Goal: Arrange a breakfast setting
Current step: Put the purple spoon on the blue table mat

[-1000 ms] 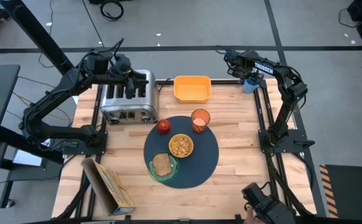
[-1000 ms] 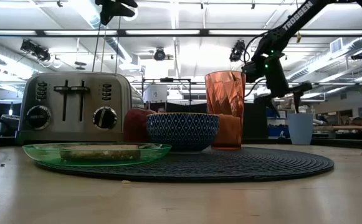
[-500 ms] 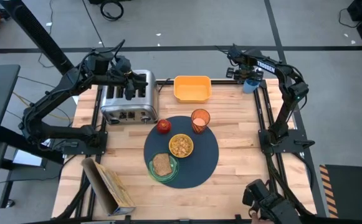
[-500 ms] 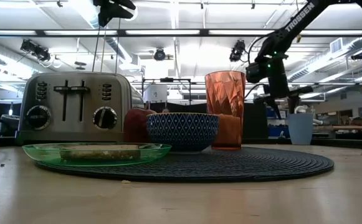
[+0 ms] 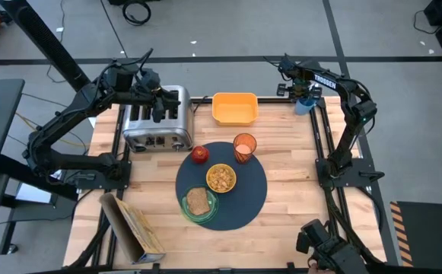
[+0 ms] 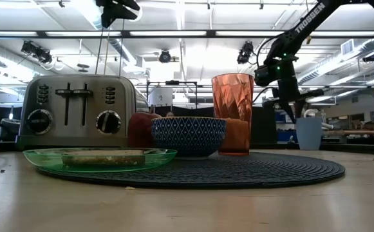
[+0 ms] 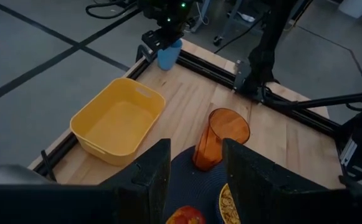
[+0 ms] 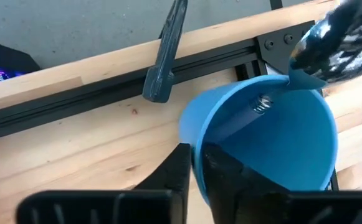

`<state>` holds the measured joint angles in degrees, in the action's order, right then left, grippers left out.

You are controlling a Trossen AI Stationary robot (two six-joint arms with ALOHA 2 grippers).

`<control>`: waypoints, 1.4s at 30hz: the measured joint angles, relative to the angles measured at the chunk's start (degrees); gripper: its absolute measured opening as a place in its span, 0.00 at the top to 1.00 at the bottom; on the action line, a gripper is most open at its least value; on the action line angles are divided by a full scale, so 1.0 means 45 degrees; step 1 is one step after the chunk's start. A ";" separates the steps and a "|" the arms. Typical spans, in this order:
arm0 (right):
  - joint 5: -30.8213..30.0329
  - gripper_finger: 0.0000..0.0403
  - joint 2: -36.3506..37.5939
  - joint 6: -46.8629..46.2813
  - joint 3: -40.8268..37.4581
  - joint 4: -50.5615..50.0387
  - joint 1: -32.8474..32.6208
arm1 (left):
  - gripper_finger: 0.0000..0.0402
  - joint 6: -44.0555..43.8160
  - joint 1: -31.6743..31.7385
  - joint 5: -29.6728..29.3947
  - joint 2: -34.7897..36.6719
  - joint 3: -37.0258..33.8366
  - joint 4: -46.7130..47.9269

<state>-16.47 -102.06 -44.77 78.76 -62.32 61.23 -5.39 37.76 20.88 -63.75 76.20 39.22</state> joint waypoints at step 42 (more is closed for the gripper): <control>0.1622 0.85 0.0126 0.0436 -0.0078 0.1534 -0.2195 | 0.62 0.0699 0.1088 -0.0276 0.1598 0.0010 0.3080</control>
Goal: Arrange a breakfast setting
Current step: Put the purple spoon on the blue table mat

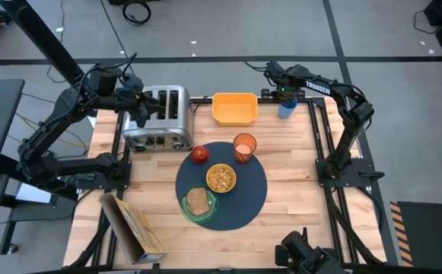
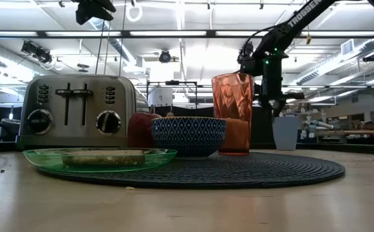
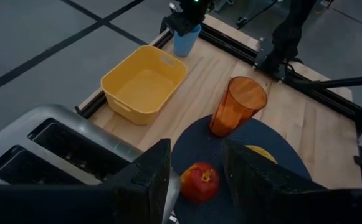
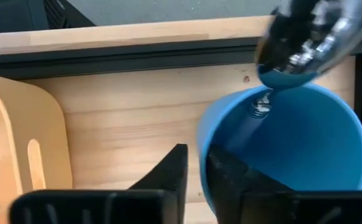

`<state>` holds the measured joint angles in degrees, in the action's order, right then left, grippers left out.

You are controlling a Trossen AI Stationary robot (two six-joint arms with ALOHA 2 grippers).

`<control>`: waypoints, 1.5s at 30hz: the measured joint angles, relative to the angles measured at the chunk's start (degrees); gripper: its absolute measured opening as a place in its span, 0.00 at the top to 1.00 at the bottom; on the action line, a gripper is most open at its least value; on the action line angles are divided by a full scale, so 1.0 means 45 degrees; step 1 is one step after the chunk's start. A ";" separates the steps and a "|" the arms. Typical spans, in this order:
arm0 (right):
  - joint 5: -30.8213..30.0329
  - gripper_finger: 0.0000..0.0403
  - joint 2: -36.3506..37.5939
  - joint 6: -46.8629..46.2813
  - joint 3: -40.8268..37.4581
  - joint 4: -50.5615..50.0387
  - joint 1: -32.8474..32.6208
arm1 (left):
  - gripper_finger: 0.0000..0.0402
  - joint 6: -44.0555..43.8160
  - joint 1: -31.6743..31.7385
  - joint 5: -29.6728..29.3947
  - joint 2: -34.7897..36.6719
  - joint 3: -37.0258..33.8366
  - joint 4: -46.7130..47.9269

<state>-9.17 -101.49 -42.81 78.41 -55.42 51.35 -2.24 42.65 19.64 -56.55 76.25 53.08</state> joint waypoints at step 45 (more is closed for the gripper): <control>-0.3311 0.23 -0.0073 -0.0451 0.0500 0.0719 0.0653 | 0.62 -0.0446 0.0000 -0.0788 -0.0005 -0.0005 -0.0044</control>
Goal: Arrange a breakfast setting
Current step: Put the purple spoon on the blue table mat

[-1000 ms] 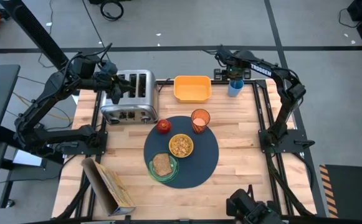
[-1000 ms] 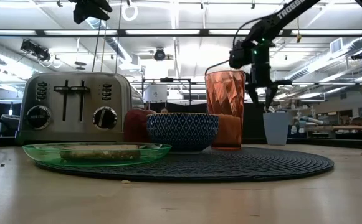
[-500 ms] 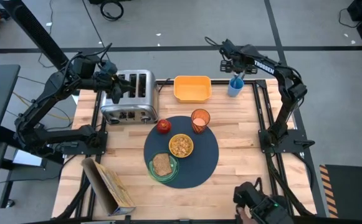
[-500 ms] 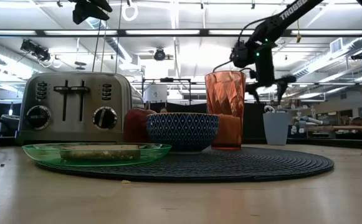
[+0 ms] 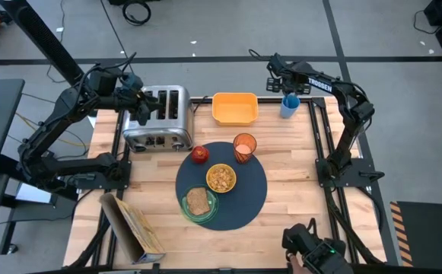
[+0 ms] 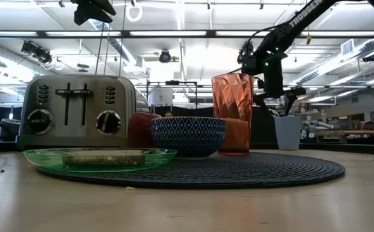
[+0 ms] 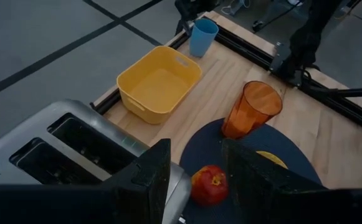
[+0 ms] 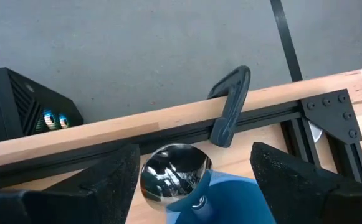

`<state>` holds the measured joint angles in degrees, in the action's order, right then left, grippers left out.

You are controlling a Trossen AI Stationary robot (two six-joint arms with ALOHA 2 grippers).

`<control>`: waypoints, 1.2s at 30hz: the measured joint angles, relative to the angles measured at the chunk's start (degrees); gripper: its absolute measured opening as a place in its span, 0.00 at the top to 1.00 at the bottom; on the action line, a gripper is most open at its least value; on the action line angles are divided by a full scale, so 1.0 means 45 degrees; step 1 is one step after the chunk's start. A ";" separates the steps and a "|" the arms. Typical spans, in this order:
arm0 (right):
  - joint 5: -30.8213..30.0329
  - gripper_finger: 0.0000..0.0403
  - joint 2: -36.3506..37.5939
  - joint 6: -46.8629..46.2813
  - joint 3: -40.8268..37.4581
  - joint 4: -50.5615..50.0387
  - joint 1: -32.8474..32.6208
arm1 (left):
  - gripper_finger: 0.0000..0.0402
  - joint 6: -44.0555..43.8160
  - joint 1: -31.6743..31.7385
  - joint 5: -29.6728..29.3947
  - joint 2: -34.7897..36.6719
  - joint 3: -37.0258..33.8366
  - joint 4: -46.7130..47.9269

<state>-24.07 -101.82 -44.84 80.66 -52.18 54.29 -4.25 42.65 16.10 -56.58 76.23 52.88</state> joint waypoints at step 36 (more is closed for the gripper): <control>-0.2234 0.60 0.0000 -0.1191 0.0000 -0.0889 -0.1382 | 0.62 0.0358 0.0010 -0.0004 0.0000 -0.0005 -0.0360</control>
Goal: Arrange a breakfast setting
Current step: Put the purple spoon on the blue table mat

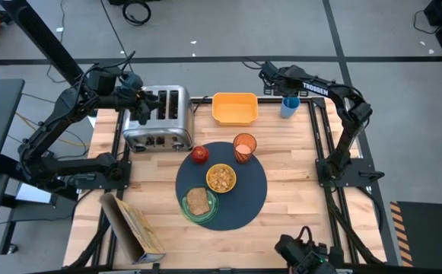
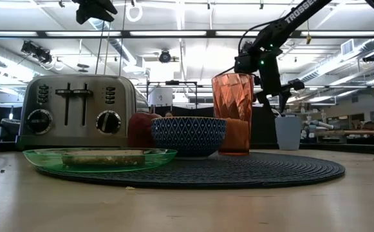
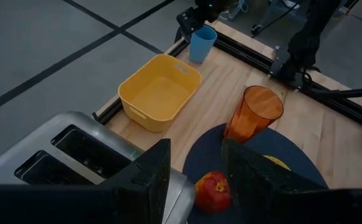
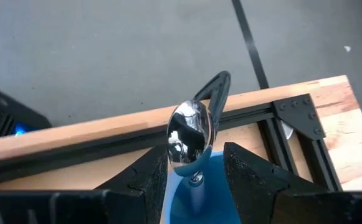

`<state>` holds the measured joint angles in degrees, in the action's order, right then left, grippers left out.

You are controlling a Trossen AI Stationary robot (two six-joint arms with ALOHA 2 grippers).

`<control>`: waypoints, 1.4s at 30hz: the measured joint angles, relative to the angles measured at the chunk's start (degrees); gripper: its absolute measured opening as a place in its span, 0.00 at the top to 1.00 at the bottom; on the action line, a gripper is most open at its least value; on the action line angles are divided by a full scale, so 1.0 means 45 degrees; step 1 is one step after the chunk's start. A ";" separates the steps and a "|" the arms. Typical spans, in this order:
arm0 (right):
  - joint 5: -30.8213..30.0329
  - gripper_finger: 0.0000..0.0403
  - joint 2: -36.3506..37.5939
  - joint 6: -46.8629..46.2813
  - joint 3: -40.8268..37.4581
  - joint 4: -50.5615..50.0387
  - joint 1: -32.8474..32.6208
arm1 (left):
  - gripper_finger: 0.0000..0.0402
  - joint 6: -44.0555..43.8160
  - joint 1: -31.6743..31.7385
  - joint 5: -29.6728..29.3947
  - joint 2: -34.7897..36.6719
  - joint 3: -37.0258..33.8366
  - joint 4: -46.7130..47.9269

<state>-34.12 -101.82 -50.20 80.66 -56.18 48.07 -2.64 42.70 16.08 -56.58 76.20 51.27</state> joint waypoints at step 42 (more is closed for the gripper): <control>0.0260 0.70 -0.0049 0.0521 -0.0996 0.2328 0.0326 | 0.62 0.0404 0.0000 0.0000 0.0015 0.0000 0.0000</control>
<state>-32.95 -102.04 -47.85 76.18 -45.71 49.54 -0.82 42.70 16.08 -56.51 76.20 51.27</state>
